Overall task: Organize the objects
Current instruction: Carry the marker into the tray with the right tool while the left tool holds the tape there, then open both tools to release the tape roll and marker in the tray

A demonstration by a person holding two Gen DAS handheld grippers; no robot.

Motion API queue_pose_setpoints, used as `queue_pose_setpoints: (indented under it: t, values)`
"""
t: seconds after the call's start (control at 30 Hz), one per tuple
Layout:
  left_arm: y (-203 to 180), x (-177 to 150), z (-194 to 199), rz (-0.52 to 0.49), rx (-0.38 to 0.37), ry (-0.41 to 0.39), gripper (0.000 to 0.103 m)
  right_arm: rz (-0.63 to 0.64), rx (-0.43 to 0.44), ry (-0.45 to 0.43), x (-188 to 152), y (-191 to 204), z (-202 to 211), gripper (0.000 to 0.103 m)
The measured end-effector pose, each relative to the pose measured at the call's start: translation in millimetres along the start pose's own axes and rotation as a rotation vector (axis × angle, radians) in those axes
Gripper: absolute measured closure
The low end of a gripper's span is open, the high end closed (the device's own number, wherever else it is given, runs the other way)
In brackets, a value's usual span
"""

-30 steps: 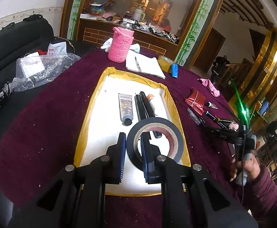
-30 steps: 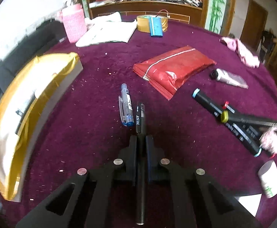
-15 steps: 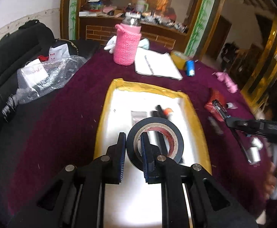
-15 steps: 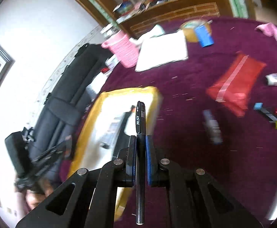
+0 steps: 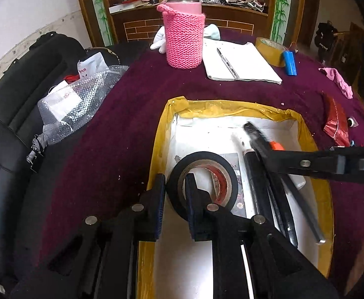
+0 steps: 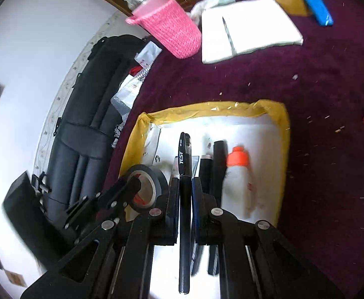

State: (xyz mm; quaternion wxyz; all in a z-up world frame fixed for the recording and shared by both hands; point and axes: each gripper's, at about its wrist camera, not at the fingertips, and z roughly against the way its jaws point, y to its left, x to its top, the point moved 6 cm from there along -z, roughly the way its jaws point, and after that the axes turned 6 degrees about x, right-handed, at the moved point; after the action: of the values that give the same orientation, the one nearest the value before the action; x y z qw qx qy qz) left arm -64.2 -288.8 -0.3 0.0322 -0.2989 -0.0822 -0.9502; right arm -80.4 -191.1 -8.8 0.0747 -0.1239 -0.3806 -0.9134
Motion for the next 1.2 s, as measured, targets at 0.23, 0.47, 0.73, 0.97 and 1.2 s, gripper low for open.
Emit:
queue_pose_setpoints:
  t: [0.23, 0.47, 0.73, 0.97, 1.2]
  values:
    - [18.1, -7.2, 21.8, 0.083, -0.099, -0.007, 0.089, 0.011, -0.046, 0.005, 8.5, -1.4, -15.4, 0.095]
    - [35.5, -31.9, 63.2, 0.209, -0.3, -0.059, 0.081, 0.308, -0.244, 0.054, 16.7, 26.3, -20.5, 0.095]
    - [39.8, -55.5, 92.7, 0.281, -0.376, -0.119, 0.081, 0.999, -0.609, 0.18, -4.6, 76.2, -55.9, 0.095]
    - [29.5, -65.7, 100.1, 0.272, -0.391, -0.128, 0.081, 1.272, -0.817, 0.17, -14.1, 72.0, -74.0, 0.08]
    - [26.5, -73.8, 101.8, 0.305, -0.384, -0.121, 0.066, 1.177, -0.731, 0.085, -6.9, 86.3, -44.5, 0.028]
